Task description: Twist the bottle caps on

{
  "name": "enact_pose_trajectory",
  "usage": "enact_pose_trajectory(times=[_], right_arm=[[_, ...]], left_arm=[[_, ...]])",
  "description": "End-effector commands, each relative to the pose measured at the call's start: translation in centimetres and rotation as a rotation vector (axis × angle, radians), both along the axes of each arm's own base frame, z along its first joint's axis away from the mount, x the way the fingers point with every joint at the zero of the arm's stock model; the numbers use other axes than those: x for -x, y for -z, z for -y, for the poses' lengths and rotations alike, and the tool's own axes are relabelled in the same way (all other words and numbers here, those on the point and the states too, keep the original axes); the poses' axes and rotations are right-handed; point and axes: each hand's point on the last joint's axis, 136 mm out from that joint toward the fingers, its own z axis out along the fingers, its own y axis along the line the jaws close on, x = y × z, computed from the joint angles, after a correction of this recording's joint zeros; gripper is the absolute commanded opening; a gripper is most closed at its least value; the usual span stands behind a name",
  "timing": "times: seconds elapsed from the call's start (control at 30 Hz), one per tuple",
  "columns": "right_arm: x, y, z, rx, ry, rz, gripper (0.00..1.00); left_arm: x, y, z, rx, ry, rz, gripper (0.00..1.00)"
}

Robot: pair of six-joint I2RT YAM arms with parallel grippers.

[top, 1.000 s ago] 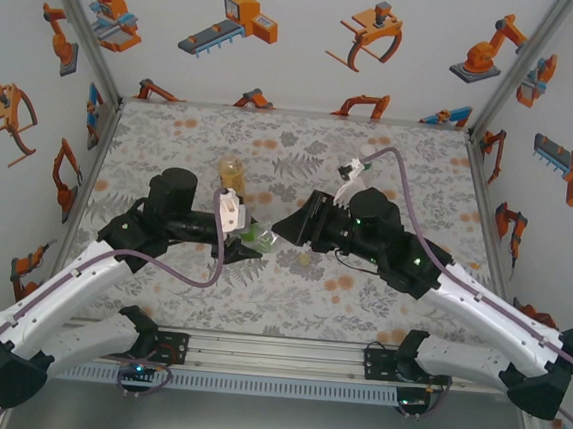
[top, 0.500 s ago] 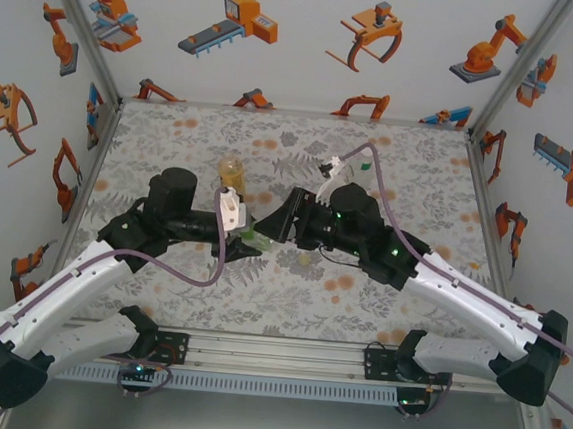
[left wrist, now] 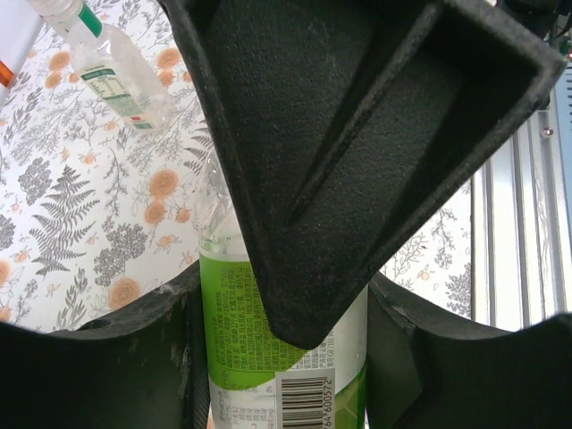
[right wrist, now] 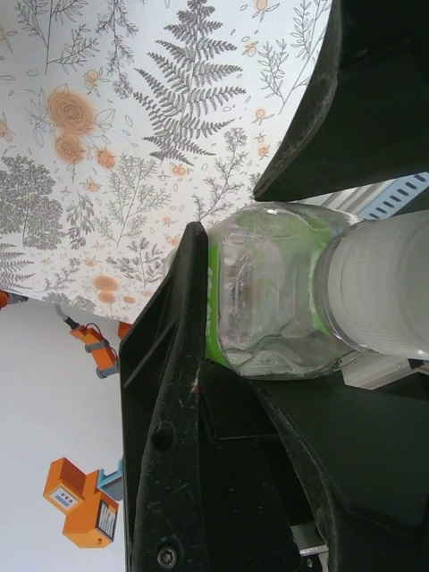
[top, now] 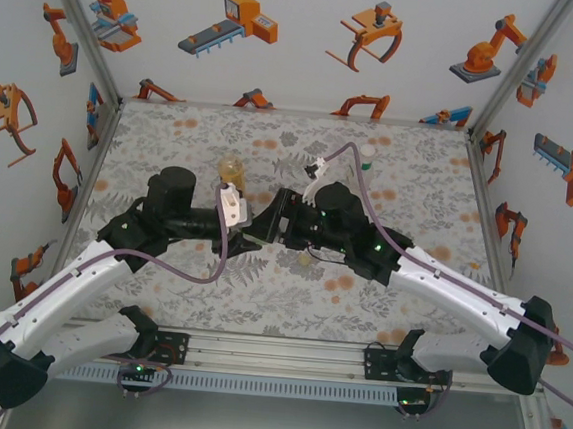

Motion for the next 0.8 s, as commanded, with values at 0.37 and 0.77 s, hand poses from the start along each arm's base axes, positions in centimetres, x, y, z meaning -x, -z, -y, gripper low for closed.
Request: enact_pose_trajectory(times=[0.37, 0.77], right_arm=[[0.0, -1.2, -0.4, -0.042, 0.002, 0.009, 0.58], [-0.5, 0.6, 0.0, 0.071, 0.01, 0.038, 0.52]], left_arm=[[-0.4, -1.3, 0.1, 0.052, -0.009, 0.003, 0.26], [0.1, -1.9, -0.2, 0.083, 0.006, 0.01, 0.55]])
